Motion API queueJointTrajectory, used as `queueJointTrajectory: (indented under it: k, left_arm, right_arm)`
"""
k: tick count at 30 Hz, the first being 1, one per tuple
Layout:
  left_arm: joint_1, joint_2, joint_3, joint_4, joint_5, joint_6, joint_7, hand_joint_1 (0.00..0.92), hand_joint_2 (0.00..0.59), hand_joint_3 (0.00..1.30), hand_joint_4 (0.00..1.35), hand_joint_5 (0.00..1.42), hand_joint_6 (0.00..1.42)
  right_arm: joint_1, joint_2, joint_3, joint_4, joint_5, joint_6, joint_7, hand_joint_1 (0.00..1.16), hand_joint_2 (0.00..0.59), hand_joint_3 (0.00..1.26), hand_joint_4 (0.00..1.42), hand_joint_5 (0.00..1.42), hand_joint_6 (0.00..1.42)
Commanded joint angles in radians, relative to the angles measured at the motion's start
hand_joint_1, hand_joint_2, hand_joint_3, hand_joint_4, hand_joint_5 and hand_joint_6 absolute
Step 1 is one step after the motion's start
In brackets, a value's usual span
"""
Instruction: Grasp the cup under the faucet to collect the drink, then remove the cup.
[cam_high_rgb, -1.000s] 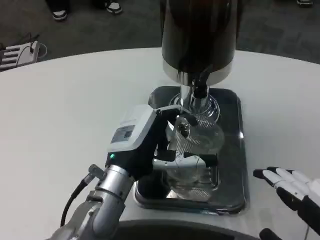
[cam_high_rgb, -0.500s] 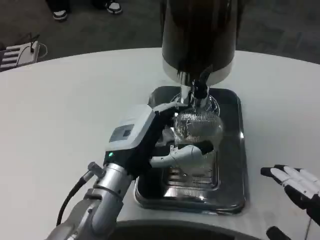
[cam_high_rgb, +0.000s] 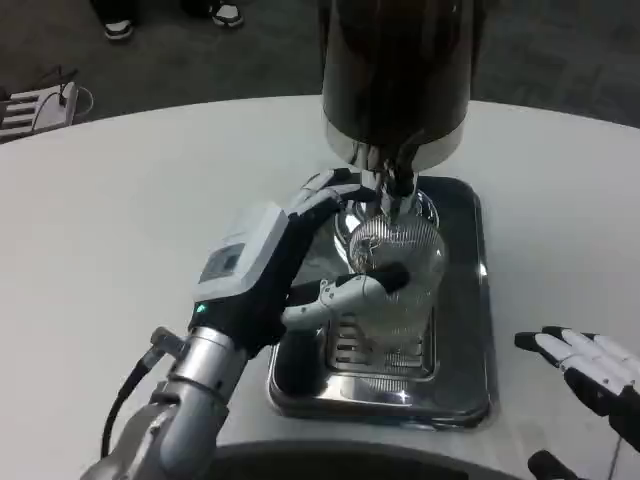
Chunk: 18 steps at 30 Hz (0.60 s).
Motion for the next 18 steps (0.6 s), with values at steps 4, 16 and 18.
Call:
queueJointTrajectory:
  k: [4,16,18]
  left_arm:
    - [0.194,0.067,0.131,-0.302,-0.148,-0.017,-0.103,0.0,0.041,0.31,0.16,0.28,0.43]
    - [0.201,0.057,0.207,-0.761,-0.56,0.255,-0.471,0.0,0.082,0.08,0.04,0.16,0.14]
    - [0.194,0.048,0.206,-0.804,-0.572,0.311,-0.491,0.0,0.087,0.06,0.02,0.16,0.14]
  right_arm:
    - [0.008,0.001,0.003,0.0,0.004,0.0,-0.022,0.45,0.489,0.05,0.0,0.0,0.11]
    - [-0.008,-0.005,0.052,0.0,-0.012,-0.004,-0.033,0.45,0.489,0.06,0.0,0.0,0.11]
    - [-0.01,-0.006,0.053,-0.002,-0.01,-0.004,-0.033,0.45,0.489,0.06,0.0,0.0,0.11]
